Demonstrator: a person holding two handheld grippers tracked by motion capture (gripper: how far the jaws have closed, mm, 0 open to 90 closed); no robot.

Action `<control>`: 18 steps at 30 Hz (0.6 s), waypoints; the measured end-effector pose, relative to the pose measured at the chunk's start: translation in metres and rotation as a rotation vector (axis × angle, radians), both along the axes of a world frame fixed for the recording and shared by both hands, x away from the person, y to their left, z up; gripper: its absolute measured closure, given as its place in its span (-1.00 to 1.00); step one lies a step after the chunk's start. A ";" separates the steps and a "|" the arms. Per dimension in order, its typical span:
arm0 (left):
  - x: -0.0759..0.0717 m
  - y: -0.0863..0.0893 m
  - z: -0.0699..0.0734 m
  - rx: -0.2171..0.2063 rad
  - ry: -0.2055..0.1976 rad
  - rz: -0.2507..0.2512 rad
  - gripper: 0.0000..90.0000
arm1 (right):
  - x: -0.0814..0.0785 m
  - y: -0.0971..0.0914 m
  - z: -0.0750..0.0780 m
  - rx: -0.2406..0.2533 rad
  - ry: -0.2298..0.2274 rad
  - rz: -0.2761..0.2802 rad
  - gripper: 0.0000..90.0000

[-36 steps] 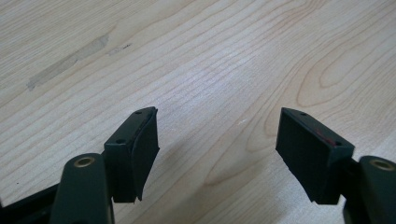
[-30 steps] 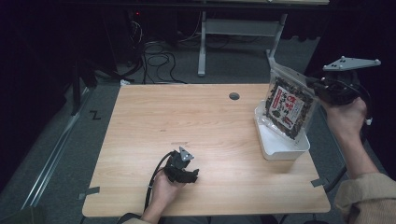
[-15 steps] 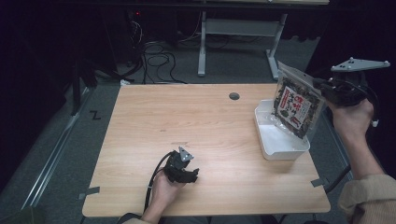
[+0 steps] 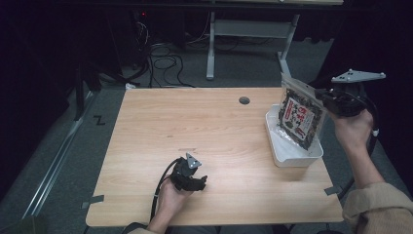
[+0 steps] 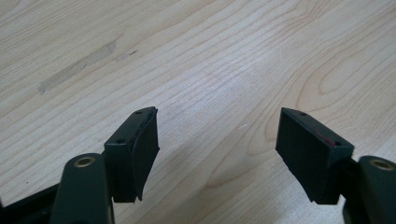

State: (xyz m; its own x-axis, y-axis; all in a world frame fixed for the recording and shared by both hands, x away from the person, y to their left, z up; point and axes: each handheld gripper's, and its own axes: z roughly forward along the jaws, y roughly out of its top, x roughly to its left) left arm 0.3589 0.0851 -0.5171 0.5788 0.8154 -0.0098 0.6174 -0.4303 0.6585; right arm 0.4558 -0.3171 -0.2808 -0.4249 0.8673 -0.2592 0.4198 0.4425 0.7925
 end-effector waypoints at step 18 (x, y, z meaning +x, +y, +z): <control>0.000 -0.001 -0.001 0.006 0.001 -0.001 -0.33 | -0.011 -0.024 -0.033 0.085 0.040 0.006 1.00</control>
State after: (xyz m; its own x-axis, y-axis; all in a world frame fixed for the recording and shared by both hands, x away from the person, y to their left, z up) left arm 0.3586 0.0837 -0.5181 0.5799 0.8147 -0.0059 0.6178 -0.4350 0.6550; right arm 0.4453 -0.3412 -0.3142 -0.4385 0.8830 -0.1674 0.4494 0.3768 0.8100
